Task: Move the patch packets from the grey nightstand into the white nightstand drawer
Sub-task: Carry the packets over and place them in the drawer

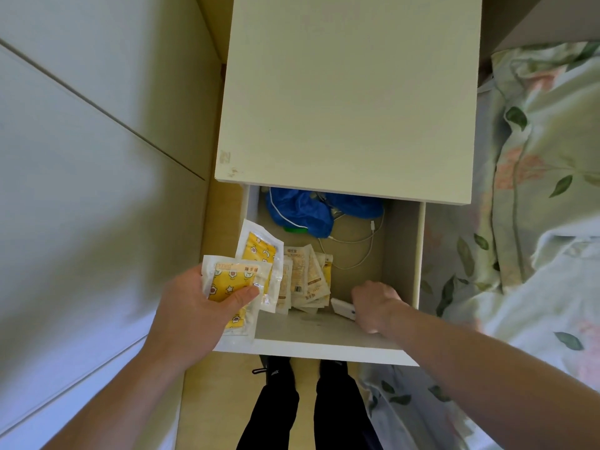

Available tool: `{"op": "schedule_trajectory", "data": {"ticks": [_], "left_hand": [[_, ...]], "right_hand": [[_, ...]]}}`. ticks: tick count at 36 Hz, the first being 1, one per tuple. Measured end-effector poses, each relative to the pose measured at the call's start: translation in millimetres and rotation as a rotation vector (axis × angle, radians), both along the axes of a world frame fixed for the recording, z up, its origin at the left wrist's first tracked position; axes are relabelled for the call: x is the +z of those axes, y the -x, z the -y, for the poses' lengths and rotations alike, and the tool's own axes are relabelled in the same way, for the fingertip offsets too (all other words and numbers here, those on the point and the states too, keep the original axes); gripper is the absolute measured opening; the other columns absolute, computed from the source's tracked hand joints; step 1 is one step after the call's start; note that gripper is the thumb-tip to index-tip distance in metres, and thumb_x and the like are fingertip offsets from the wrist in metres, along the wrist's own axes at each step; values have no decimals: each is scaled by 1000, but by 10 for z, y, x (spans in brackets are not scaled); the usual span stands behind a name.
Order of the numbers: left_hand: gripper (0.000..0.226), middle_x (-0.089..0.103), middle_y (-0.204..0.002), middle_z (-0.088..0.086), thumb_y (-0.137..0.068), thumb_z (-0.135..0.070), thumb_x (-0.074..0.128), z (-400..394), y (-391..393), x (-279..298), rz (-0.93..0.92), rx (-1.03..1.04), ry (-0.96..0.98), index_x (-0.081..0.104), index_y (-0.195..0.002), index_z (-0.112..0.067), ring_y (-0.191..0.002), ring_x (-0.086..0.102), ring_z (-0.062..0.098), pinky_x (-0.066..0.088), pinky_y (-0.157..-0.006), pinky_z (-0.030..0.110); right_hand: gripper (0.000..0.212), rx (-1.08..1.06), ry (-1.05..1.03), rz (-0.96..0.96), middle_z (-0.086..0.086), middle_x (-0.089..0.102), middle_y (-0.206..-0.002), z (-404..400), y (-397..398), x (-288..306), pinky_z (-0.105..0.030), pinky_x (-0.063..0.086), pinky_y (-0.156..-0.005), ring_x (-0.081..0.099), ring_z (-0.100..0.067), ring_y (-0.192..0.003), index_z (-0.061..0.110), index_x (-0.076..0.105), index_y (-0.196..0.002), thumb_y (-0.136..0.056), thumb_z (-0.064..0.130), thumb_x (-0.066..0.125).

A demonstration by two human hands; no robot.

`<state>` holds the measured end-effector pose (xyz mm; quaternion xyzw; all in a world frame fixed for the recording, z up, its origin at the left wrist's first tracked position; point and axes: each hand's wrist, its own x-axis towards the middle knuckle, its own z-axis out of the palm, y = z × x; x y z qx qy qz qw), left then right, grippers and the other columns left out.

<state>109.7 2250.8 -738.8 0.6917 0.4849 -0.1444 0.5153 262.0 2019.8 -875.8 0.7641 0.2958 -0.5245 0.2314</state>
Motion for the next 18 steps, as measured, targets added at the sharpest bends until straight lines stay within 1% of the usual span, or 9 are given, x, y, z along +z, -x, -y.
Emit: {"op": "schedule_trajectory", "data": {"ticks": [3,6,8,10,11,13,14,16,18], "left_hand": [[26,71,-79,-25,-72,-45,79,4,-17,-5,5,6,5,66,-93,-38,-73,68,-10,48,-50,10],[25,71,-78,-25,-73,-44,79,17,-44,-14,16,0,1,65,-92,-38,-72,67,-13,48,-47,9],[24,71,-78,-26,-73,-42,79,25,-64,-17,26,-1,3,65,-92,-39,-74,68,-12,48,-48,9],[24,70,-84,-24,-75,-41,80,39,-72,-34,24,-11,-2,65,-94,-40,-73,70,-6,49,-49,10],[24,70,-85,-23,-76,-40,80,51,-73,-43,24,-14,-3,65,-94,-40,-73,70,-5,49,-50,10],[23,70,-85,-24,-76,-39,80,67,-67,-69,27,-17,-5,65,-94,-41,-72,68,-10,48,-48,9],[23,69,-85,-24,-76,-39,80,71,-62,-81,24,-23,-9,64,-94,-41,-72,67,-11,48,-48,9],[23,68,-86,-25,-77,-40,79,64,-47,-95,18,-34,-14,63,-94,-42,-70,68,-8,47,-48,8],[23,68,-83,-28,-77,-40,78,30,-28,-102,14,-35,-15,63,-95,-42,-70,68,-6,46,-49,8]], "right_hand": [[34,-78,23,-12,-5,62,-100,-43,-88,104,-30,55,-77,62,-22,-91,8,64,-125,-92,19,67],[41,-221,20,26,-8,66,-110,-87,-199,162,-30,60,-80,68,-23,-96,7,61,-130,-91,20,69],[42,-378,-9,63,-11,66,-114,-114,-261,140,-28,60,-67,70,-23,-87,5,59,-132,-92,14,69],[41,-525,-32,87,-14,65,-118,-132,-293,96,-28,60,-58,71,-25,-81,5,56,-133,-94,9,67],[41,-568,-47,105,-15,65,-121,-134,-306,66,-31,62,-61,72,-28,-89,5,55,-134,-95,8,66],[40,-626,-78,145,-17,64,-124,-119,-323,-15,-38,63,-77,68,-34,-107,4,55,-133,-94,3,64],[42,-645,-85,166,-18,64,-125,-107,-331,-57,-38,62,-82,67,-35,-111,3,55,-133,-93,0,65],[46,-654,-82,194,-19,64,-127,-78,-339,-125,-36,59,-84,65,-35,-115,1,55,-133,-89,-3,68],[43,-681,-104,230,-19,63,-129,-52,-332,-181,-38,59,-88,65,-35,-117,2,54,-133,-91,-3,64]]}}
